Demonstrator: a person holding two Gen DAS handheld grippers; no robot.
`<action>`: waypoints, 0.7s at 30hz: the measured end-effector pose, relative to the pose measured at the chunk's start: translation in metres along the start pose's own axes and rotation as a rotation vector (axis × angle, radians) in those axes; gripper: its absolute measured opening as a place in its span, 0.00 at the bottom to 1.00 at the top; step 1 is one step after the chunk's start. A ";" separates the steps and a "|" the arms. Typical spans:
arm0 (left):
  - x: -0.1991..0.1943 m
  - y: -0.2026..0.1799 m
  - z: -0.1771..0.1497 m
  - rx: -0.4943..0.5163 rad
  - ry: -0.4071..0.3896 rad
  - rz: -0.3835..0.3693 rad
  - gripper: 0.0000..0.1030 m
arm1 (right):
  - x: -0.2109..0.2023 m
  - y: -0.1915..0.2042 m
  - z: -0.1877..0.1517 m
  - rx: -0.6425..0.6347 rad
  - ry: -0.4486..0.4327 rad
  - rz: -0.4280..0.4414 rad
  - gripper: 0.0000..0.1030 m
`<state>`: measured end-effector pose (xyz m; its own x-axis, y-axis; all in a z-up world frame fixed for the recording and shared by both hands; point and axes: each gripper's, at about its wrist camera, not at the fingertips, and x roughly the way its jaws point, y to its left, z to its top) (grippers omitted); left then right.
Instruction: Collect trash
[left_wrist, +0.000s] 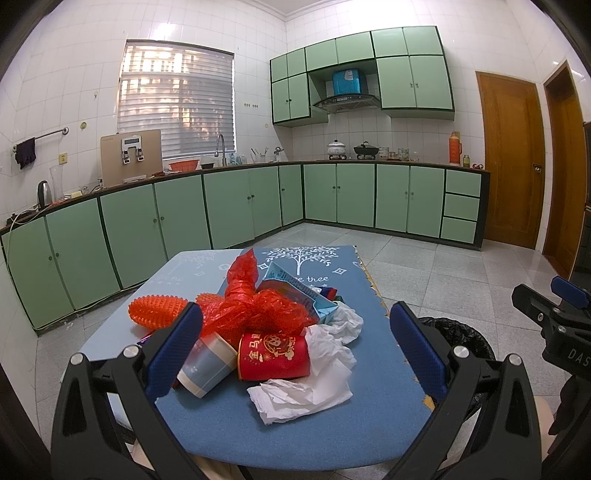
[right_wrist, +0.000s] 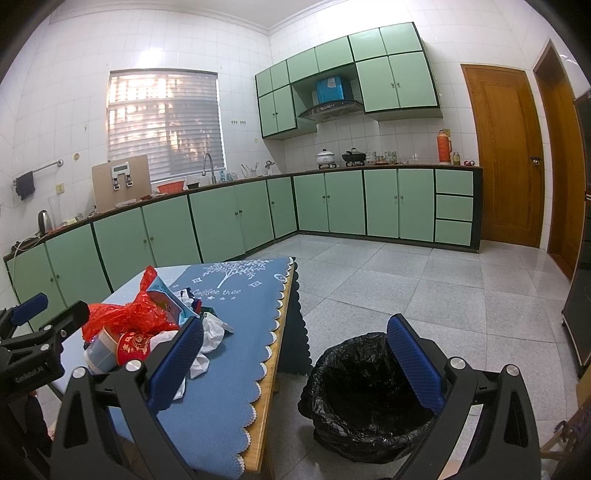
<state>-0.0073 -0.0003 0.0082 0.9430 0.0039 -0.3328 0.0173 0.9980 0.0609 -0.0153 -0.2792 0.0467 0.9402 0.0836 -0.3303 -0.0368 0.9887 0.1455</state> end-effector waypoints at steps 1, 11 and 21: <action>0.002 0.000 -0.002 0.000 -0.002 -0.001 0.95 | 0.000 0.000 0.000 0.001 0.000 0.001 0.94; -0.002 -0.001 0.001 0.003 -0.001 -0.001 0.95 | 0.000 0.000 0.000 0.001 0.000 0.000 0.94; 0.001 0.000 -0.001 0.002 -0.001 -0.002 0.95 | 0.000 0.000 0.000 0.001 0.000 -0.001 0.94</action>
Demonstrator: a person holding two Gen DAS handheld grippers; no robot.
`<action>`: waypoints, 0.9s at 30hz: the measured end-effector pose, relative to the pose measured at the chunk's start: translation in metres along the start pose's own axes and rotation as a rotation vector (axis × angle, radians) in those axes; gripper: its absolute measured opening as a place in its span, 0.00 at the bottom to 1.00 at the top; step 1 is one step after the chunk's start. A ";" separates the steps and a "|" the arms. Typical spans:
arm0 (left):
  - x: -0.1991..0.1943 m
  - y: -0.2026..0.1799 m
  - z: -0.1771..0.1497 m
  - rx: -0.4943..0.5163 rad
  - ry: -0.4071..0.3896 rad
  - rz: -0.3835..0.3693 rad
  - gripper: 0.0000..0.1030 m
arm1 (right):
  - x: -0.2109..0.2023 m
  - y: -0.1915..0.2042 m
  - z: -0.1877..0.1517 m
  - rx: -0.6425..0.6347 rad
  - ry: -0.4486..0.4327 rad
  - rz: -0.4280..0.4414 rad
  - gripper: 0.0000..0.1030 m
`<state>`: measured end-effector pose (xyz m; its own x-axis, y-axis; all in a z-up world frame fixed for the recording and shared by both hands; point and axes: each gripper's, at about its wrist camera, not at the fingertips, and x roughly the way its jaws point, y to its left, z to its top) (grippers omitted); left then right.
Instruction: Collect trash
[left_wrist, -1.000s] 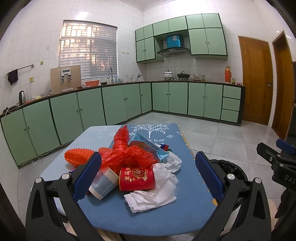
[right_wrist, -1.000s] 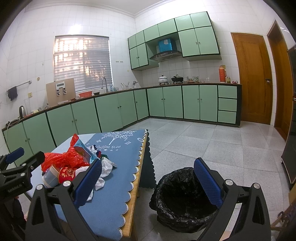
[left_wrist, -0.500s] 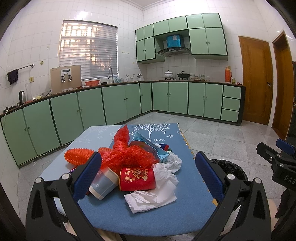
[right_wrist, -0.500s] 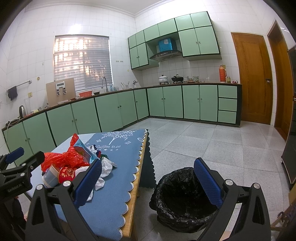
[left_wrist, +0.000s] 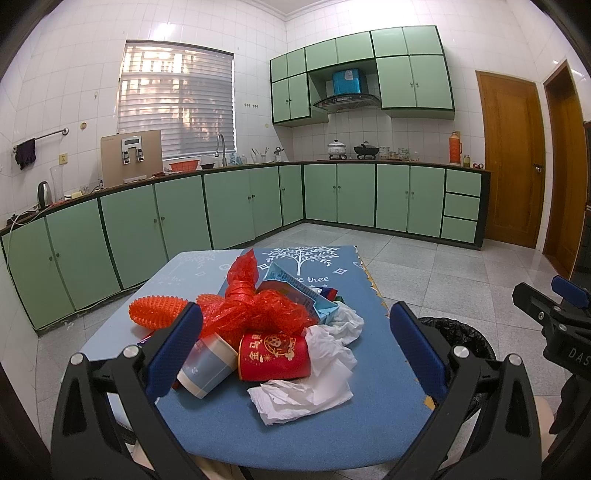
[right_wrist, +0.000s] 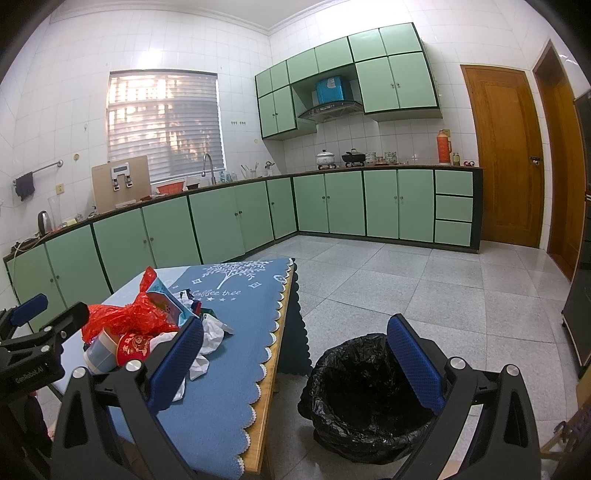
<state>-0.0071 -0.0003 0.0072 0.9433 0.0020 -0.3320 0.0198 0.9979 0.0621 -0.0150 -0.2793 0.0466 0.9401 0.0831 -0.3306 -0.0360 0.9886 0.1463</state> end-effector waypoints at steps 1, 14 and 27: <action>0.000 0.000 0.000 0.000 0.000 0.000 0.95 | 0.000 0.000 0.000 0.000 0.000 0.000 0.94; 0.001 0.000 -0.001 -0.001 -0.001 0.001 0.95 | 0.000 0.000 0.000 0.000 -0.001 0.001 0.94; 0.001 0.000 -0.001 -0.001 -0.001 0.001 0.95 | 0.000 0.000 0.000 -0.001 -0.001 0.000 0.94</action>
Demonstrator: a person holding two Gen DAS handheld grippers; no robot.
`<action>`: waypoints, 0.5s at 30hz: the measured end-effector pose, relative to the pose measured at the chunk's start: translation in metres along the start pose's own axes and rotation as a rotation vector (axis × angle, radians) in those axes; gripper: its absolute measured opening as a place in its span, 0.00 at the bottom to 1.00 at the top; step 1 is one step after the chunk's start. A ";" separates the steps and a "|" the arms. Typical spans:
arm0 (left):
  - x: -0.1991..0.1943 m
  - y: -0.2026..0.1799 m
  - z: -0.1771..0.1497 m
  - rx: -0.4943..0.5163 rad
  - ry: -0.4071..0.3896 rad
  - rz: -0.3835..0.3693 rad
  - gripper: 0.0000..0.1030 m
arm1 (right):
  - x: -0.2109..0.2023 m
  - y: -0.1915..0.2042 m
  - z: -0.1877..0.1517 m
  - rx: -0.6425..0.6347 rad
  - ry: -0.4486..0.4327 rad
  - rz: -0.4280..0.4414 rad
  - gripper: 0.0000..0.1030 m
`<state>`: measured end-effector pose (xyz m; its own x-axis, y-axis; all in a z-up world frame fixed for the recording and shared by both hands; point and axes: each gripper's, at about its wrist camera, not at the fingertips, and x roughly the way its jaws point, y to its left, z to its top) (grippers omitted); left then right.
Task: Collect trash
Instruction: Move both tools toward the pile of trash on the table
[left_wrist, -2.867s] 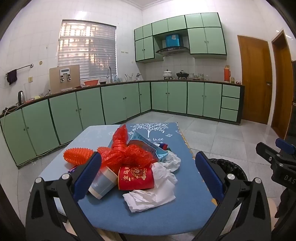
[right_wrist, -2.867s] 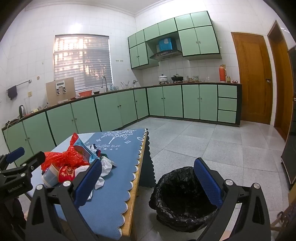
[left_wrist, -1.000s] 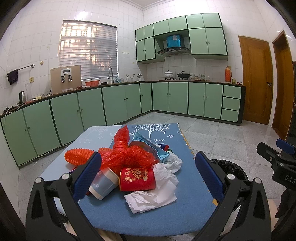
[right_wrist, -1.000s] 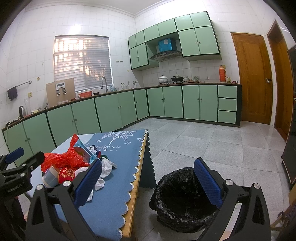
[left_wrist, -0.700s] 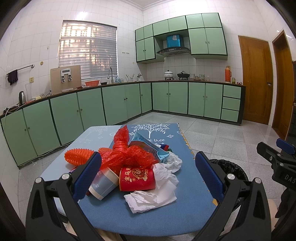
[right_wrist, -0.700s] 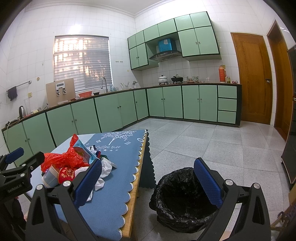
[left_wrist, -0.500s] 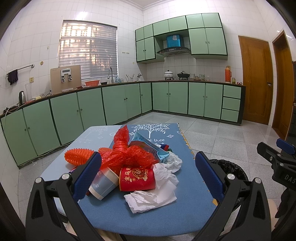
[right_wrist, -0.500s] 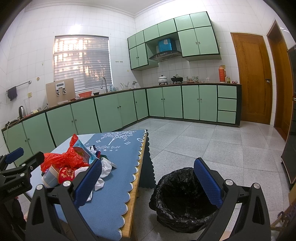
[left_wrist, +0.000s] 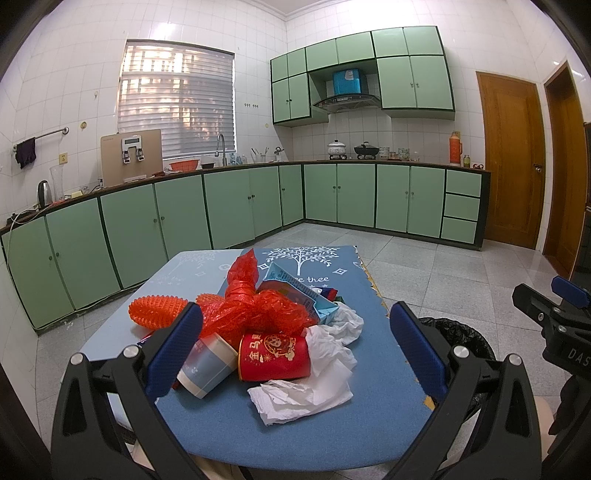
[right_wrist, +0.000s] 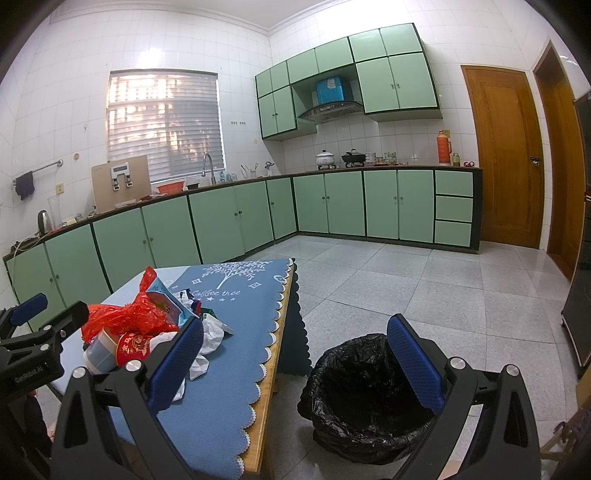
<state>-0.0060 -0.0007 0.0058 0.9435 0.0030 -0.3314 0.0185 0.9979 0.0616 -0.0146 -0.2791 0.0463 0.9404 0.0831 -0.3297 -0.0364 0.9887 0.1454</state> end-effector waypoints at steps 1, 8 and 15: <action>-0.001 0.000 0.000 -0.001 0.001 0.000 0.95 | 0.000 0.000 0.000 0.001 0.000 0.000 0.94; 0.005 0.012 0.005 -0.012 -0.003 0.028 0.95 | 0.002 0.003 0.008 -0.014 0.012 0.009 0.94; 0.021 0.053 0.010 -0.045 -0.002 0.134 0.95 | 0.022 0.024 0.018 -0.042 0.044 0.048 0.89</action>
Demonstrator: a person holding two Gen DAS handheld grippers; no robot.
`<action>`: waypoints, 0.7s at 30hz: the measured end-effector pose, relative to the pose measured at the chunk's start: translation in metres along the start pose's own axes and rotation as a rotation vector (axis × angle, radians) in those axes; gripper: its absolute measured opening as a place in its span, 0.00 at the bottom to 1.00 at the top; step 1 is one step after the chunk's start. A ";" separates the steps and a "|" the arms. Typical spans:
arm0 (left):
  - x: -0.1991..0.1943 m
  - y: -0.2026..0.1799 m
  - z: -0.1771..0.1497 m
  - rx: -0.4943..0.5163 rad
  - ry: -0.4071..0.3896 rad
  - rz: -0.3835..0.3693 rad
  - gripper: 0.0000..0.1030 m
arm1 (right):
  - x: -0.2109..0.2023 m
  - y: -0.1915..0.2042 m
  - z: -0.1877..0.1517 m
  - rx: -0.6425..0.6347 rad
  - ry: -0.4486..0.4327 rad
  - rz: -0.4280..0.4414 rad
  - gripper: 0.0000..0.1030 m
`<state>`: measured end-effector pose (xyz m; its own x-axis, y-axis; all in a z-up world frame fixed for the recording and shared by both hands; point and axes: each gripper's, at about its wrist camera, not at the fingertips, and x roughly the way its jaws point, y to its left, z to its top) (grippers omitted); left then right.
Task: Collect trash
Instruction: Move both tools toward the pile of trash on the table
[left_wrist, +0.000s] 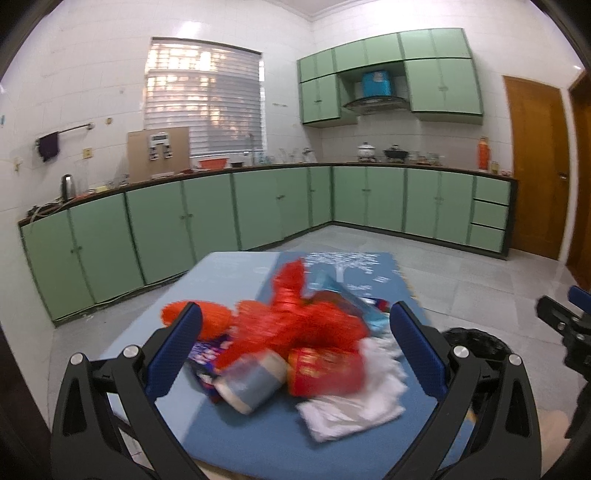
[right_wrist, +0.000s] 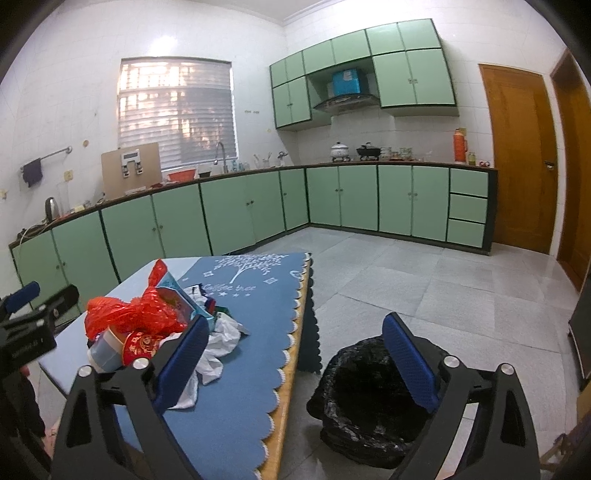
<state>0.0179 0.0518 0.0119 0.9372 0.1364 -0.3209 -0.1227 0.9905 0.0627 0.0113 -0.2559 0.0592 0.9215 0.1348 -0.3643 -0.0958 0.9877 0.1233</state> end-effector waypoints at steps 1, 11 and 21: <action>0.002 0.005 0.001 -0.005 0.001 0.014 0.95 | 0.004 0.003 0.001 -0.002 0.006 0.009 0.87; 0.037 0.065 0.003 -0.037 0.052 0.148 0.88 | 0.054 0.052 0.001 -0.036 0.089 0.144 0.68; 0.078 0.107 -0.012 -0.064 0.137 0.215 0.84 | 0.114 0.122 -0.009 -0.092 0.183 0.297 0.61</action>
<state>0.0743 0.1687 -0.0173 0.8351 0.3412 -0.4315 -0.3391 0.9369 0.0845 0.1012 -0.1196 0.0248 0.7665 0.4207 -0.4852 -0.3905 0.9052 0.1680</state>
